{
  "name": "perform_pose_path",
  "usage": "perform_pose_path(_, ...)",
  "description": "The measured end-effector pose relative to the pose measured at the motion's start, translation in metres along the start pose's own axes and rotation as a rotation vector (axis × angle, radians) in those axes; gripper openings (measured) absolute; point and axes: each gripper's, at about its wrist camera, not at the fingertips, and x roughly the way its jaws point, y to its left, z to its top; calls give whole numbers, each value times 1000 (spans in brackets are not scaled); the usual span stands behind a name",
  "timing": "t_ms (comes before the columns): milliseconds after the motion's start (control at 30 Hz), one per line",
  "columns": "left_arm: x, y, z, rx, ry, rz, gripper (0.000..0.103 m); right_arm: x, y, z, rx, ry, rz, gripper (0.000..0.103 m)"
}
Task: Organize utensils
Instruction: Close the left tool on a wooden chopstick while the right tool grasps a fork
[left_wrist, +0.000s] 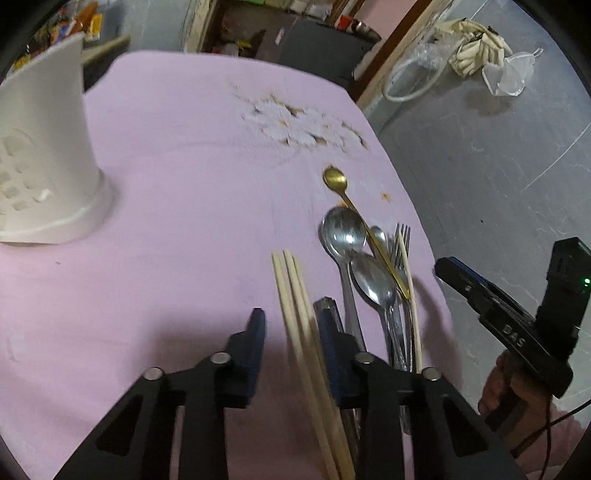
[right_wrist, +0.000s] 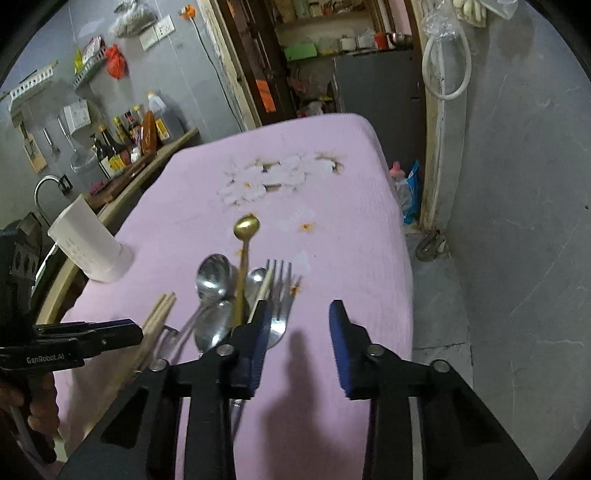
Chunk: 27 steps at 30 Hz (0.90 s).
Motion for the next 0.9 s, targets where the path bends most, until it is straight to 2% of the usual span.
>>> perform_pose_path(67, 5, 0, 1, -8, 14, -12, 19, 6, -3, 3, -16, 27, 9, 27)
perform_pose_path(400, 5, 14, 6, -110, 41, -69, 18, 35, -4, 26, -120, 104, 119, 27)
perform_pose_path(433, 5, 15, 7, -113, 43, -72, 16, 39, -2, 27, -133, 110, 126, 27)
perform_pose_path(500, 7, 17, 7, -120, 60, -87, 12, 42, -1, 30, -155, 119, 142, 27)
perform_pose_path(733, 20, 20, 16, -153, 119, -131, 12, 53, 5, 39, -222, 159, 212, 27)
perform_pose_path(900, 13, 20, 15, -149, 94, -124, 6, 60, 8, 45, -260, 195, 253, 27)
